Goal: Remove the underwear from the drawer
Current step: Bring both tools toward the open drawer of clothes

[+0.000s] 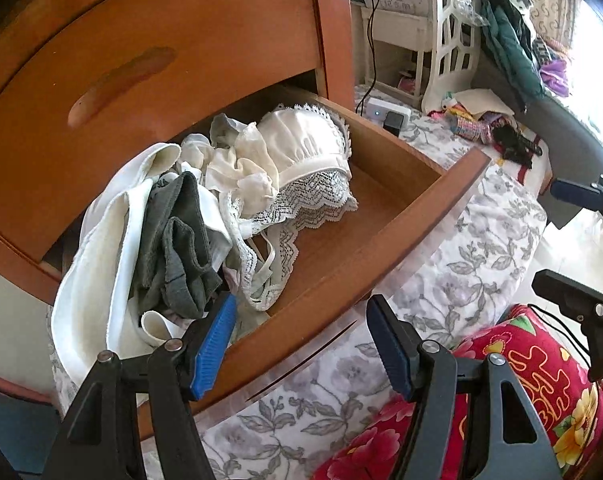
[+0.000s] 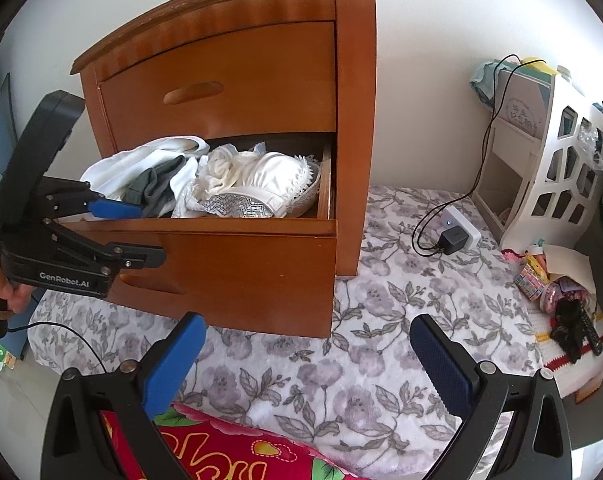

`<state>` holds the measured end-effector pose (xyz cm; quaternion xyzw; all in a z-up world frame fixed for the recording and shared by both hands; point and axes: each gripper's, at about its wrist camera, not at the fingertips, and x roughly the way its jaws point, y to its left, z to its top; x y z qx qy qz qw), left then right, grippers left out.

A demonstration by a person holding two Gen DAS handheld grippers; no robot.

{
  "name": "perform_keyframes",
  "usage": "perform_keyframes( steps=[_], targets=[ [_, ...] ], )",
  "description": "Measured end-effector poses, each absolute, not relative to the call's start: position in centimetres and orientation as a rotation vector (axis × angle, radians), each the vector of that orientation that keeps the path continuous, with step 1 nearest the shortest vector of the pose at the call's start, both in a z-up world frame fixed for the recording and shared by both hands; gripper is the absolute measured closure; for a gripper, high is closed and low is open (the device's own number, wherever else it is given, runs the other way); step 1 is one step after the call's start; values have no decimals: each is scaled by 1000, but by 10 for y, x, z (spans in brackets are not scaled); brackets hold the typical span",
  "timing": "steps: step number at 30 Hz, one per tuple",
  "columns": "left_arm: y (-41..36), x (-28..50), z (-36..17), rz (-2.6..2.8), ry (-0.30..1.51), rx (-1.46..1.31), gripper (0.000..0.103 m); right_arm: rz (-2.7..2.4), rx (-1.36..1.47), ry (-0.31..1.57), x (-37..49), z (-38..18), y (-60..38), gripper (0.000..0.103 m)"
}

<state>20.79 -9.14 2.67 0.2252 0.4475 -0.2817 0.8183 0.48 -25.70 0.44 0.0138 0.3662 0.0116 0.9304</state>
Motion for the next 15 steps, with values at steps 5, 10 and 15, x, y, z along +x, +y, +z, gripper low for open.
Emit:
perform_keyframes(
  steps=[5,10,15],
  targets=[
    [-88,202,28,-589,904,452,34,26,26,747,4,6,-257,0],
    [-71,192,40,-551,823,326,34,28,14,742,4,9,-253,0],
    [-53,176,62,-484,713,259,34,35,-5,739,5,13,-247,0]
  ],
)
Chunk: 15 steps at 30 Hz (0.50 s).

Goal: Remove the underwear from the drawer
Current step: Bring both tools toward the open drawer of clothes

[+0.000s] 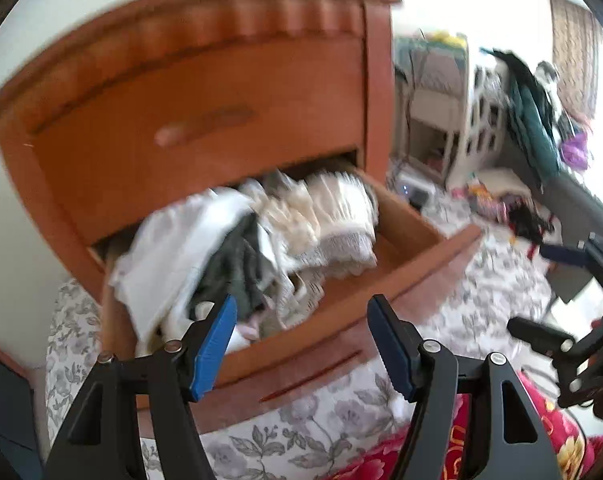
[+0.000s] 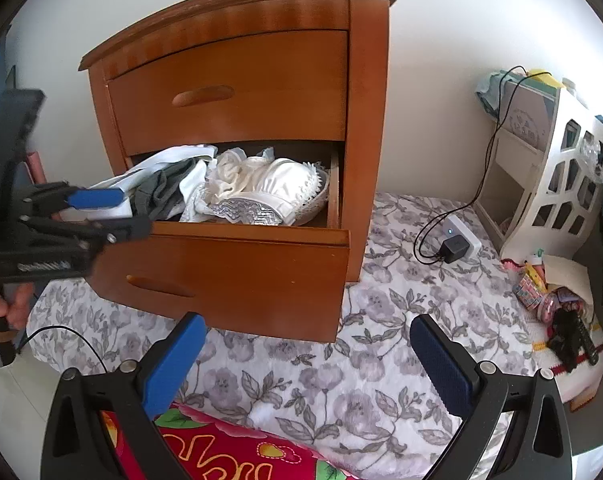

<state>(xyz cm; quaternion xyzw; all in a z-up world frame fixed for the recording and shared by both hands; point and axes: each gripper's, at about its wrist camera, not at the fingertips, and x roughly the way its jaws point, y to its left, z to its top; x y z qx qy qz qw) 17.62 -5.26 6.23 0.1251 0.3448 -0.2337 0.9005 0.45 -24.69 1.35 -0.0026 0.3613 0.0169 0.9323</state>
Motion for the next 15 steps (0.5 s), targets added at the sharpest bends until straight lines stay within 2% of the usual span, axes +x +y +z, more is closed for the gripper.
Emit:
perform_keyframes(
  steps=[6,12,13,15],
  targets=[
    [-19,158,79,-394,653,63,30,50,-31,724,4,22,-236,0],
    [5,143,74,-267,675,-29,28,72,-34,702,7,35,-227,0],
    [8,141,72,-256,677,-36,27,76,-36,694,8,38,-225,0],
    [15,137,71,-223,673,-39,10,82,-40,683,11,42,-223,0]
  ],
)
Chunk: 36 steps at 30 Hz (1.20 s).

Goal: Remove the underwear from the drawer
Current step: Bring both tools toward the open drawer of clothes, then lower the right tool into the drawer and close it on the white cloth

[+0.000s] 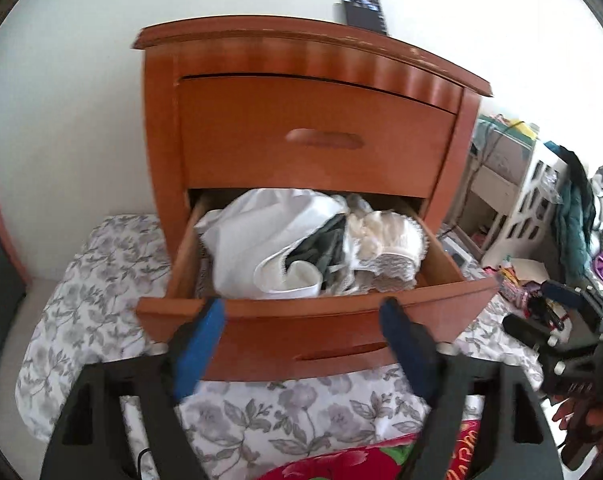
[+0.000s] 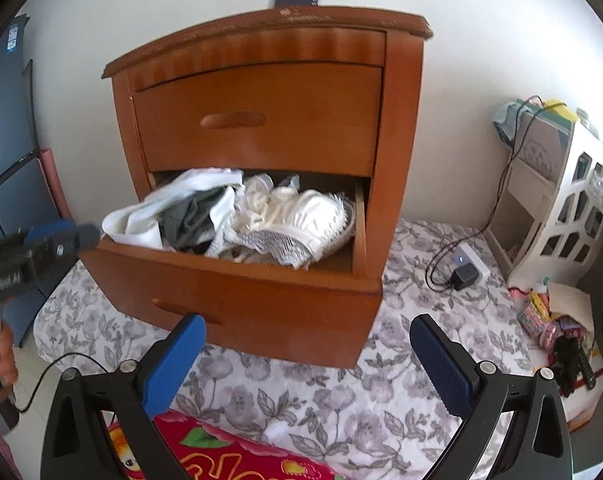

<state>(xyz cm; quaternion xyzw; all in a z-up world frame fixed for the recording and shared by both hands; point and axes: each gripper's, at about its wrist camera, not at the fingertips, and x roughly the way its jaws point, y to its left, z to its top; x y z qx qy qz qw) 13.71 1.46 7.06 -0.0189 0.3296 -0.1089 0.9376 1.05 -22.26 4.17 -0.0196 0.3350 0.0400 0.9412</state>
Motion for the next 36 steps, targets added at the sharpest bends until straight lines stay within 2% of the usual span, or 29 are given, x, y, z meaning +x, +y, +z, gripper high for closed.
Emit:
perform_keyframes(
  steps=[10,12,22,36],
  targets=[
    [53,139,48,-108,708,-164,7,163,20,663,52,88,-211,0],
    [62,140,44,-99,706,-205,0,188,30,682,62,94,-203,0],
    [81,138,47,-111,629,-288,0,328,49,842,120,95,-142,0],
    [88,143,39,-141,654,-258,0,463,42,1040,156,59,-64,30]
  ],
)
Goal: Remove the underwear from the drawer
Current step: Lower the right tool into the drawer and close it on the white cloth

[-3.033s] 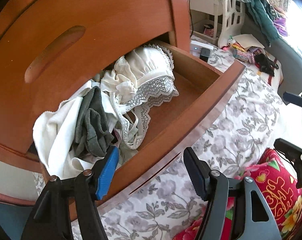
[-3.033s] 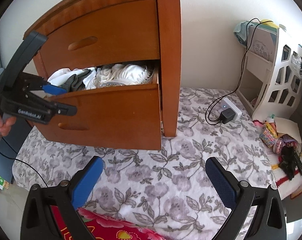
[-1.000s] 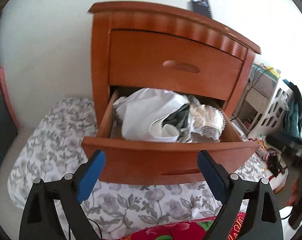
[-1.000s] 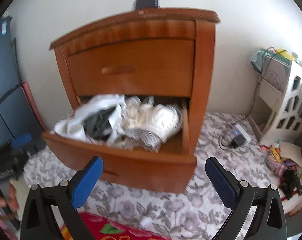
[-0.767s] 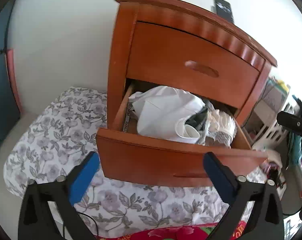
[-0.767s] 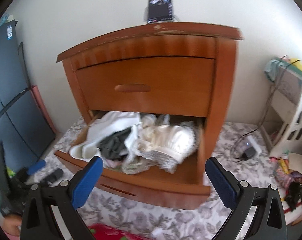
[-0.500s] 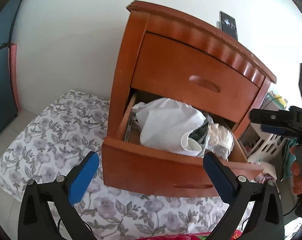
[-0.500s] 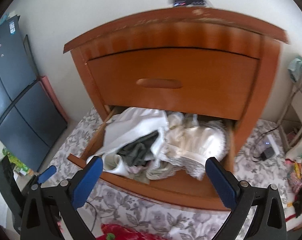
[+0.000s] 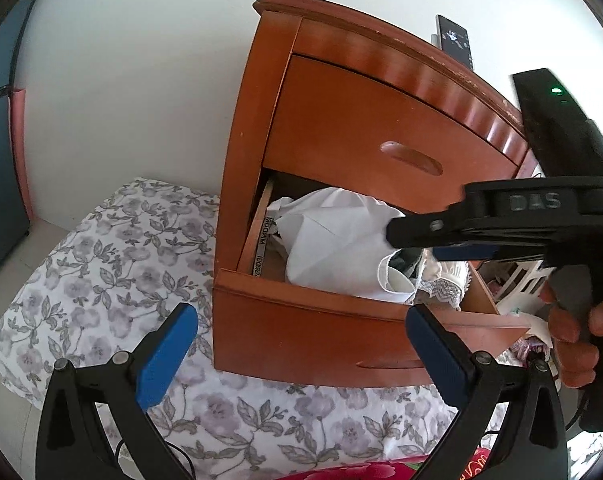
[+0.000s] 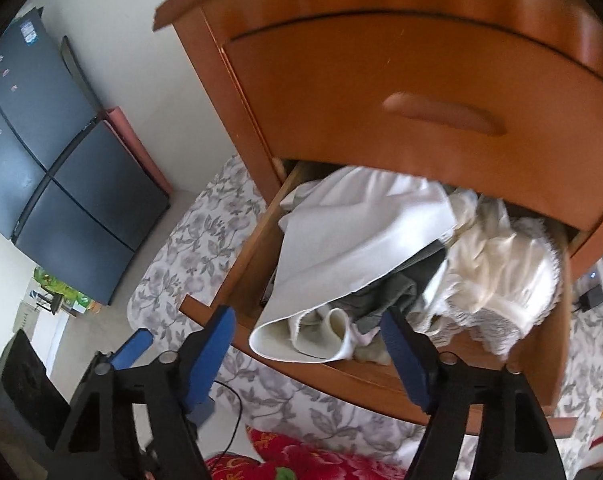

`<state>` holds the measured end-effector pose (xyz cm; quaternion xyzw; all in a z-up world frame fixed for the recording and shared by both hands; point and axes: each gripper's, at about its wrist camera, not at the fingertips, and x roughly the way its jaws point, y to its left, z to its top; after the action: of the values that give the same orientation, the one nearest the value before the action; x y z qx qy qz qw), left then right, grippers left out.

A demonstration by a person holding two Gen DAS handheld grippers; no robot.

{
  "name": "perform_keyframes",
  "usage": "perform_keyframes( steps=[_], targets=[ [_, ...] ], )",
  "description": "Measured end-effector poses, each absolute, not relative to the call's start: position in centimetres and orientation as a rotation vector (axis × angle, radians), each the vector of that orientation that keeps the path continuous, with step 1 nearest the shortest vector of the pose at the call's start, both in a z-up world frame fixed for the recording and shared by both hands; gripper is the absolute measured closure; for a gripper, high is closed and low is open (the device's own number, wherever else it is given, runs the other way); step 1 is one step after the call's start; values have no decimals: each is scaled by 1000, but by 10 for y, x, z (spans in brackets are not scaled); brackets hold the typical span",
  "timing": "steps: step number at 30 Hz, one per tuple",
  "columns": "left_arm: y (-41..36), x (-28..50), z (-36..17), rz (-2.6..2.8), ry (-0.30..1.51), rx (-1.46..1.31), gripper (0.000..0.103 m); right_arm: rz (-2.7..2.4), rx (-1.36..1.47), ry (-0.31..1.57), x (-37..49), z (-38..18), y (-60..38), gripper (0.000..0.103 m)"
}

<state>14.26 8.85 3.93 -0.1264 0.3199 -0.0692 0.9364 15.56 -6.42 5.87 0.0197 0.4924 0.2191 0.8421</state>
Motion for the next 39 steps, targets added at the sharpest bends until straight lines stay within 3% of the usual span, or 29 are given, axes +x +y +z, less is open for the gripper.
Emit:
perform_keyframes(
  steps=[12,16,18,20,39],
  targets=[
    [93,146,32,-164,665,-266,0,441,75,1140,178,26,-43,67],
    [95,146,30,-167,670,-269,0,437,79,1151,185,16,-38,75],
    [95,147,29,-168,672,-272,0,443,94,1148,186,15,-38,90],
    [95,147,29,-168,672,-272,0,447,110,1139,185,16,-40,97],
    [85,144,34,-203,671,-257,0,513,295,941,173,83,-94,102]
  ],
)
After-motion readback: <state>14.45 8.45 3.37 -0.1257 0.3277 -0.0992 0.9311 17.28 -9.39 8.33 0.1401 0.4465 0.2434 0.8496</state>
